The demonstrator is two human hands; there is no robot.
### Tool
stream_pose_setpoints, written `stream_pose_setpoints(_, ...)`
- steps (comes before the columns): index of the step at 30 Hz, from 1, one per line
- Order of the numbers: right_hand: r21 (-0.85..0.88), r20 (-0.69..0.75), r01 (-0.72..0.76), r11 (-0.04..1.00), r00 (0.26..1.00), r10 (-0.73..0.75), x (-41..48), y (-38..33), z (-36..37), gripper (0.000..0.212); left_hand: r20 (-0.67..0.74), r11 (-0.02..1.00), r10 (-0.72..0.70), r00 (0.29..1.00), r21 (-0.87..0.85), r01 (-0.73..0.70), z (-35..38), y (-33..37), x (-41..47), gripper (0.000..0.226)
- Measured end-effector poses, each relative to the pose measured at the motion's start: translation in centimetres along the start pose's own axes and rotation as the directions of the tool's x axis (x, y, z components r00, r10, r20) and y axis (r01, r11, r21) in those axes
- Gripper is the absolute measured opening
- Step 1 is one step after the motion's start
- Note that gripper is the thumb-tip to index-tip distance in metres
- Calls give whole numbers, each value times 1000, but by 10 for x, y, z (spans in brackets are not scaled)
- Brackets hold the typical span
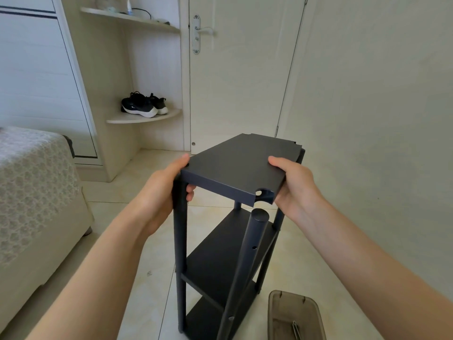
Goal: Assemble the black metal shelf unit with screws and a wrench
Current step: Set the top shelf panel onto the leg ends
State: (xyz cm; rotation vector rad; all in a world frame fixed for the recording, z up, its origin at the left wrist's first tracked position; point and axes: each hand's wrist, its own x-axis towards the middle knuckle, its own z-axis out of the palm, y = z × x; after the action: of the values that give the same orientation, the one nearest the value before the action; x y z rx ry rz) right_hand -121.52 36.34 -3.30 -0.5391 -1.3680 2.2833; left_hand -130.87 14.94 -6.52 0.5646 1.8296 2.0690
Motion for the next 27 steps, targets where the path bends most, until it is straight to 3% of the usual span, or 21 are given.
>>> stream_pose_setpoints(11, -13, -20, 23, 1000, 1000, -23, 0, 4, 9, 33, 22, 995, -68, 997, -70, 70, -8, 8, -2, 27)
stream_pose_setpoints(19, -93, 55, -37, 995, 998, 42, 4, -5, 1, 11, 53, 988, -109, 993, -101, 114, 5, 13, -18, 24)
stream_pose_setpoints(22, -124, 79, -68, 990, 994, 78, 5, -10, -3, 7, 118, 986, -145, 982, -64, 153, 9, 12, -24, 28)
stream_pose_setpoints(27, -169, 94, -107, 980, 988, 125, 4, -15, -11, 8, 347, 971, -206, 915, -45, 235, 1, 20, -23, 37)
